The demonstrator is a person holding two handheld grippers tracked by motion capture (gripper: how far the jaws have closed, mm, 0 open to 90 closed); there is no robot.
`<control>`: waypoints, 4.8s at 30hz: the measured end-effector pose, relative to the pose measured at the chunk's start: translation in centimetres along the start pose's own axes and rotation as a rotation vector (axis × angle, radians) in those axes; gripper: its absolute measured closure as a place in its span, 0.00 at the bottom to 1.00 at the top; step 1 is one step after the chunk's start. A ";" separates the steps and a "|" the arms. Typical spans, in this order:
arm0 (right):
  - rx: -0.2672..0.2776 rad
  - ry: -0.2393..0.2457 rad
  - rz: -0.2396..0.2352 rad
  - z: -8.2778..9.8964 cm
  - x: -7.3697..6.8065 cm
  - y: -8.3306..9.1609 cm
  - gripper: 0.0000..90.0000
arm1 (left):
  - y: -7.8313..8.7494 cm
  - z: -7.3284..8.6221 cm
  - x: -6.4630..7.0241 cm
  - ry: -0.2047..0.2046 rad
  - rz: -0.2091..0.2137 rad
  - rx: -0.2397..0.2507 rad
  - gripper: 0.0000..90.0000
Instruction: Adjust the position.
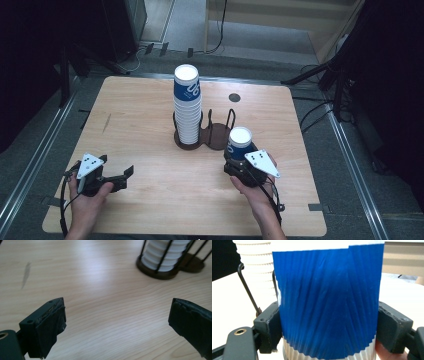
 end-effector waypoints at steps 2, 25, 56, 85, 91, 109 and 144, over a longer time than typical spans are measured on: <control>0.004 0.002 0.003 0.0 0.1 0.0 0.20 | -0.3 -0.4 0.6 -0.014 0.006 -0.013 0.00; 0.009 0.026 0.011 0.3 -0.3 0.1 0.20 | -4.1 -5.8 5.5 -0.082 0.150 0.043 0.00; 0.027 0.161 -0.003 1.7 -3.0 0.2 0.21 | -6.2 -6.6 9.4 -0.138 0.349 0.007 0.00; 0.097 0.333 0.004 2.4 -5.6 1.2 0.20 | -7.1 -6.2 11.0 -0.167 0.398 -0.031 0.00; 0.114 0.366 0.017 2.5 -5.9 1.4 0.20 | -7.1 -6.2 11.2 -0.174 0.401 -0.035 0.00; 0.200 0.539 0.044 3.2 -7.4 1.9 0.20 | -7.3 -6.0 12.3 -0.202 0.448 -0.049 0.00; 0.333 0.753 -0.023 4.2 -10.2 3.4 0.20 | -7.3 -5.7 14.1 -0.266 0.558 -0.057 0.17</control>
Point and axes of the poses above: each handheld gripper's, and its own axes: y roughly backward along the jaws, z roughly out of its underside, x roughly to its right, the point moved 5 cm from there along -y, roughly forward along the jaws, and after that the axes turned 15 degrees about z, right-handed, at the moved point
